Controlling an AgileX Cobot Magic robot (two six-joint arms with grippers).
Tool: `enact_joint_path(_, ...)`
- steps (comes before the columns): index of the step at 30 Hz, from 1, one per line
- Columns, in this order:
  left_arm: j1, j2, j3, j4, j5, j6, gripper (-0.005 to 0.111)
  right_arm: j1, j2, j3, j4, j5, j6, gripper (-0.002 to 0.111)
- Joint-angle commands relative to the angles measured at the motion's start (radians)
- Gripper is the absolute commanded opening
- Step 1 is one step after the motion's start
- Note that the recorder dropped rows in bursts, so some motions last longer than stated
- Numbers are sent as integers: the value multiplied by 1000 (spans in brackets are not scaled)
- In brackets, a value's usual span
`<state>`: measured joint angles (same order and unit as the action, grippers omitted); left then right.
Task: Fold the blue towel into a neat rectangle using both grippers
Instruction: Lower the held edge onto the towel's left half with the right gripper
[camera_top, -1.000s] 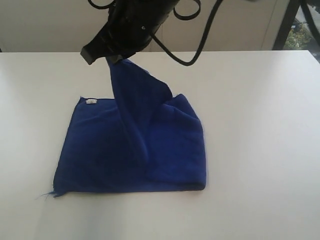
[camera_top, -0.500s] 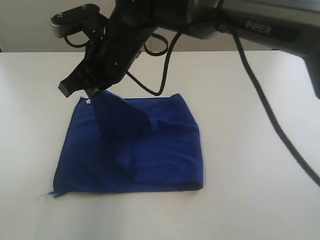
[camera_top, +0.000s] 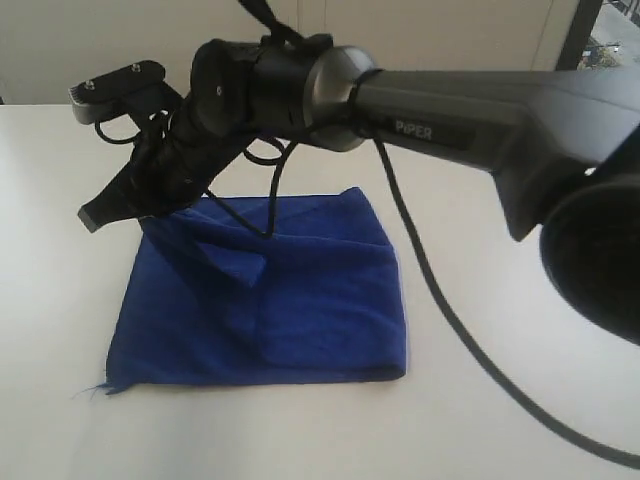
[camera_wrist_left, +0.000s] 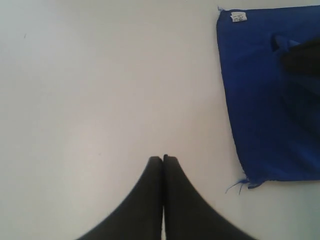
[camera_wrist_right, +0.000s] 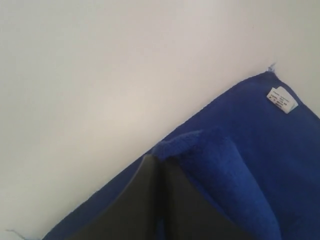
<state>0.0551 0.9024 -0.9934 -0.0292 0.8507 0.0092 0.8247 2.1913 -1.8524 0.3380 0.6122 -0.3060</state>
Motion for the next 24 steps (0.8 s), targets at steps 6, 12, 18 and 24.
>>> enact_joint_path(6, 3, -6, -4, 0, 6, -9, 0, 5, 106, -9, 32, -103, -12, 0)
enact_joint_path(12, 3, -6, -4, 0, 6, -9, 0, 5, 154, -9, 81, -127, -12, 0)
enact_joint_path(18, 3, -6, -4, 0, 6, -9, 0, 5, 174, -9, 95, -123, -12, 7)
enact_joint_path(24, 3, -6, -4, 0, 6, -9, 0, 5, 174, -9, 97, -123, -12, 29)
